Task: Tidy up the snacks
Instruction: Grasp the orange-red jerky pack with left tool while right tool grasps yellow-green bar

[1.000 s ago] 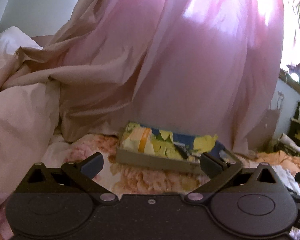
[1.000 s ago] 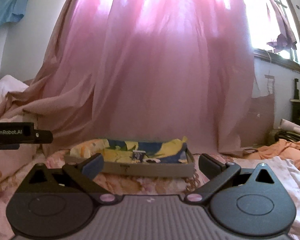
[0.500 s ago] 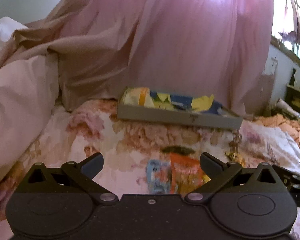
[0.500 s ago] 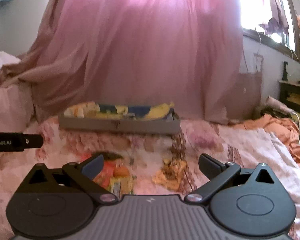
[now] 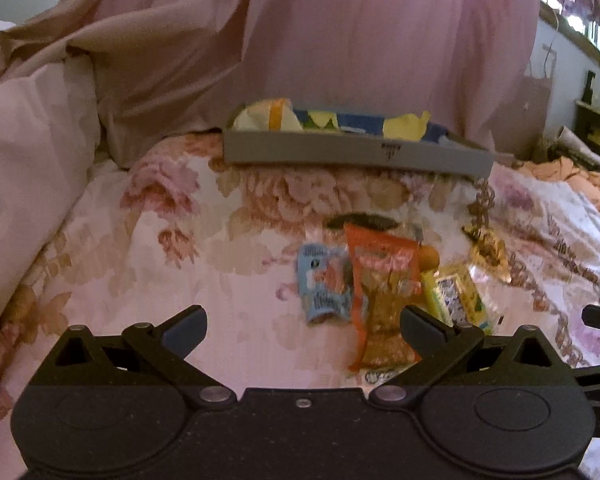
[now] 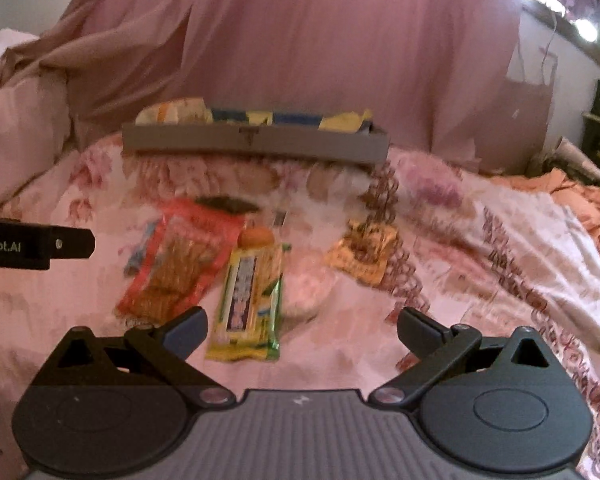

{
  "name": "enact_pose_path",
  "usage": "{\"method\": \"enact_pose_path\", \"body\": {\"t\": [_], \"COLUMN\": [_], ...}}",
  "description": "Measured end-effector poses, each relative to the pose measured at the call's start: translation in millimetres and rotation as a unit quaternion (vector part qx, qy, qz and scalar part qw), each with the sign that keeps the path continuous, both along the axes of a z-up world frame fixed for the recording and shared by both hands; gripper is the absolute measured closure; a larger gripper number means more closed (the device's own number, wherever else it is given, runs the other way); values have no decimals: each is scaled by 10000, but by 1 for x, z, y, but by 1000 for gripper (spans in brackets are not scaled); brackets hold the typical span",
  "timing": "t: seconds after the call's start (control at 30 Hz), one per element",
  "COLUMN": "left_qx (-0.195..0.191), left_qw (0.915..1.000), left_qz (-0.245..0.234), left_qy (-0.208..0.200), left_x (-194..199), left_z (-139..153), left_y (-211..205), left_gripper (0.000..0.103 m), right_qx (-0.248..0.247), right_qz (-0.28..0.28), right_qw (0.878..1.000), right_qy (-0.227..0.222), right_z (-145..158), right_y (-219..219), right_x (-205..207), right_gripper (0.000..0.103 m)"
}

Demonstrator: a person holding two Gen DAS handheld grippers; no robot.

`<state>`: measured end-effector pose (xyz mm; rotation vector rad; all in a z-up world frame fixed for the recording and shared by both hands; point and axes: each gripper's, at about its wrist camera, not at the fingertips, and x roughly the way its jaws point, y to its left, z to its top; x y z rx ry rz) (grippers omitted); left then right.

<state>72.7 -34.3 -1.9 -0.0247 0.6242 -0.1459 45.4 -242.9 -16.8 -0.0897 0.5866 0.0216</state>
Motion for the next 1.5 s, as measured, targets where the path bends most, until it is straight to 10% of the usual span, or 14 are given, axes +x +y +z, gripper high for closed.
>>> {"method": "enact_pose_path", "body": {"t": [0.9, 1.17, 1.5], "left_qx": [146, 151, 71], "left_qw": [9979, 9976, 9910], "left_qz": [-53, -232, -716], "left_qy": [626, 641, 1125], "left_x": [27, 32, 54], "left_z": [-28, -31, -39], "left_y": [1, -12, -48], "left_gripper": [1, 1, 1], "right_qx": [-568, -1556, -1794], "right_qz": [240, 62, 732], "right_qw": [9980, 9878, 9810], "right_qy": [153, -58, 102], "right_z": [-45, -45, -40], "right_y": [32, 38, 31], "right_x": [49, 51, 48], "right_gripper": [0, 1, 27]}}
